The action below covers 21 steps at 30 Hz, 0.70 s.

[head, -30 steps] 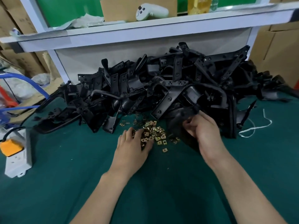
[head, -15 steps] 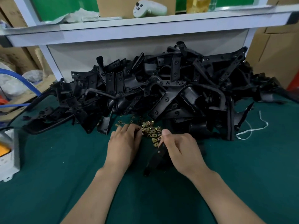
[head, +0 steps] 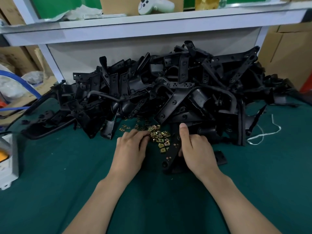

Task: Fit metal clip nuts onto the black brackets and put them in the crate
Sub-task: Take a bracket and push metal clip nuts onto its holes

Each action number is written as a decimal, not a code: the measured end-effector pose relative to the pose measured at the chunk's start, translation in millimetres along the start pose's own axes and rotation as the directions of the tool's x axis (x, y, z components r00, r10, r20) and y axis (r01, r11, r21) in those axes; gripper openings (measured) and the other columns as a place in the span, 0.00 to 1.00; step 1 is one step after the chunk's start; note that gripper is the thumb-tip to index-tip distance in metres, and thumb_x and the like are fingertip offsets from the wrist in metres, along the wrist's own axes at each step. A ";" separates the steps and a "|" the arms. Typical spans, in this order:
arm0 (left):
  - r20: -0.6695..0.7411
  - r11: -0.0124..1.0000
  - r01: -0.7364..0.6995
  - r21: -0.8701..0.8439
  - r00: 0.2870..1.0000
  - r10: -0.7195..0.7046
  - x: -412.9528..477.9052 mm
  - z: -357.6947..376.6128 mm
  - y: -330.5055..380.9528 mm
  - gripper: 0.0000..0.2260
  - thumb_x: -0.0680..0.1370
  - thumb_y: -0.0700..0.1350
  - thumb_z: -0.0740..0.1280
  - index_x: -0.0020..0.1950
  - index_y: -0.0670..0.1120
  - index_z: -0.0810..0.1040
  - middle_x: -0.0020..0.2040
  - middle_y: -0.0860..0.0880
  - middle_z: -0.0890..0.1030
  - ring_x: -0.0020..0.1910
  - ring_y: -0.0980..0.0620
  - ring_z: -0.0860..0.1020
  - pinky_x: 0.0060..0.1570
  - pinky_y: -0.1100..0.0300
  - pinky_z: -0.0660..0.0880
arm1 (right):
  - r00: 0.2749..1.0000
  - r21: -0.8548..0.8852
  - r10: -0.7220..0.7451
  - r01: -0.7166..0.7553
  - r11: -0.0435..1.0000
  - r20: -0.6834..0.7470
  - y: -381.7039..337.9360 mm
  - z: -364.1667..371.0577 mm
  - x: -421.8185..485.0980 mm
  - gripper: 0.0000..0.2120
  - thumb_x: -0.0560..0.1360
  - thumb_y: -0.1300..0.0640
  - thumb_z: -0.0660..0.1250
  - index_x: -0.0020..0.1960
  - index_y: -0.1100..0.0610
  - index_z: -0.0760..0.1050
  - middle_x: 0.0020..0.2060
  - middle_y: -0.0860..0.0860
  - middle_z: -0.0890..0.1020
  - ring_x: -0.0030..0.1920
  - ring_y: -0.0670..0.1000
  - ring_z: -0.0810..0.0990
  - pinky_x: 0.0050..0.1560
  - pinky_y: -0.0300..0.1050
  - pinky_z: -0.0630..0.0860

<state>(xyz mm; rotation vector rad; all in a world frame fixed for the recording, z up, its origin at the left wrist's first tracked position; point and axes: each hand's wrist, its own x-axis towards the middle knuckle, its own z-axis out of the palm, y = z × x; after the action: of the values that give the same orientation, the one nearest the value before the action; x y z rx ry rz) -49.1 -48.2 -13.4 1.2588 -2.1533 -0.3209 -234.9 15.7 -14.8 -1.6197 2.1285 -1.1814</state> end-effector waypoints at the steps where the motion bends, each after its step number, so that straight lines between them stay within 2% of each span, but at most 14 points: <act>1: -0.007 1.000 -0.009 -0.015 1.000 0.009 -0.3 0.5 0.8 0.12 0.83 0.45 0.64 0.65 0.47 0.81 0.52 0.51 0.80 0.54 0.48 0.76 0.61 0.46 0.72 | 1.000 -0.006 -0.002 0.002 1.000 0.002 0.7 0.2 0.2 0.45 0.76 0.29 0.36 0.27 0.60 0.74 0.26 0.52 0.79 0.36 0.54 0.79 0.47 0.56 0.77; 5: -0.044 0.989 -0.004 -0.149 0.999 -0.002 -2.1 2.6 2.8 0.12 0.83 0.44 0.64 0.66 0.48 0.81 0.54 0.53 0.78 0.56 0.50 0.76 0.62 0.45 0.72 | 1.000 -0.001 0.005 -0.005 1.000 0.008 1.4 1.0 0.9 0.45 0.75 0.28 0.36 0.27 0.60 0.75 0.27 0.51 0.80 0.36 0.53 0.79 0.49 0.56 0.77; 7: -0.046 0.968 0.035 -0.249 0.998 -0.048 -1.4 2.4 3.2 0.13 0.84 0.45 0.64 0.67 0.51 0.80 0.55 0.55 0.77 0.58 0.50 0.77 0.63 0.47 0.74 | 1.000 0.005 0.006 -0.006 1.000 0.007 1.9 1.7 1.3 0.45 0.76 0.28 0.36 0.27 0.60 0.75 0.27 0.51 0.80 0.37 0.53 0.79 0.49 0.56 0.77; 10: -0.026 0.950 0.101 -0.296 0.993 -0.114 -0.3 1.9 3.2 0.14 0.83 0.49 0.64 0.68 0.56 0.78 0.56 0.57 0.79 0.60 0.53 0.77 0.64 0.52 0.74 | 1.000 0.011 0.005 -0.006 1.000 0.014 2.2 2.1 1.4 0.45 0.75 0.28 0.36 0.27 0.60 0.75 0.27 0.51 0.80 0.37 0.53 0.79 0.49 0.55 0.78; 12: -0.022 0.940 0.138 -0.312 0.988 -0.153 0.4 2.0 3.4 0.11 0.82 0.50 0.66 0.64 0.59 0.77 0.54 0.60 0.81 0.58 0.57 0.78 0.61 0.57 0.75 | 1.000 0.011 0.004 -0.005 1.000 0.019 2.3 1.9 1.6 0.45 0.75 0.28 0.36 0.27 0.60 0.75 0.27 0.52 0.80 0.37 0.53 0.79 0.49 0.55 0.78; 14: -0.023 0.928 0.139 -0.345 0.987 -0.156 0.4 1.6 5.4 0.07 0.82 0.49 0.67 0.57 0.62 0.78 0.50 0.63 0.82 0.54 0.62 0.79 0.55 0.67 0.74 | 1.000 0.011 0.006 -0.006 1.000 0.024 2.0 1.3 1.7 0.46 0.75 0.28 0.35 0.28 0.60 0.75 0.27 0.51 0.80 0.36 0.53 0.80 0.49 0.55 0.78; 16: -0.013 0.909 0.130 -0.395 0.989 -0.147 -0.2 -0.1 8.7 0.09 0.82 0.47 0.68 0.53 0.63 0.79 0.49 0.68 0.82 0.52 0.67 0.79 0.50 0.76 0.71 | 1.000 0.007 0.006 -0.006 1.000 0.029 1.8 1.1 2.1 0.46 0.74 0.28 0.34 0.28 0.60 0.76 0.27 0.52 0.80 0.37 0.53 0.80 0.49 0.55 0.78; 21: 0.010 0.844 0.135 -0.520 0.988 -0.152 -0.6 -2.9 14.7 0.08 0.82 0.45 0.67 0.53 0.58 0.82 0.46 0.64 0.84 0.47 0.65 0.80 0.47 0.76 0.71 | 0.999 0.010 0.003 -0.003 1.000 0.036 0.4 -0.1 1.4 0.47 0.74 0.27 0.33 0.28 0.59 0.75 0.28 0.52 0.81 0.36 0.52 0.80 0.49 0.55 0.78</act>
<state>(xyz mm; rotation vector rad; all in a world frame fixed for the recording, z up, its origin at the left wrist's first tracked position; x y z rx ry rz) -57.3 -39.8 -4.1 1.0910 -1.7699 -0.8780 -235.7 14.6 -14.6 -1.6205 2.0996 -1.1508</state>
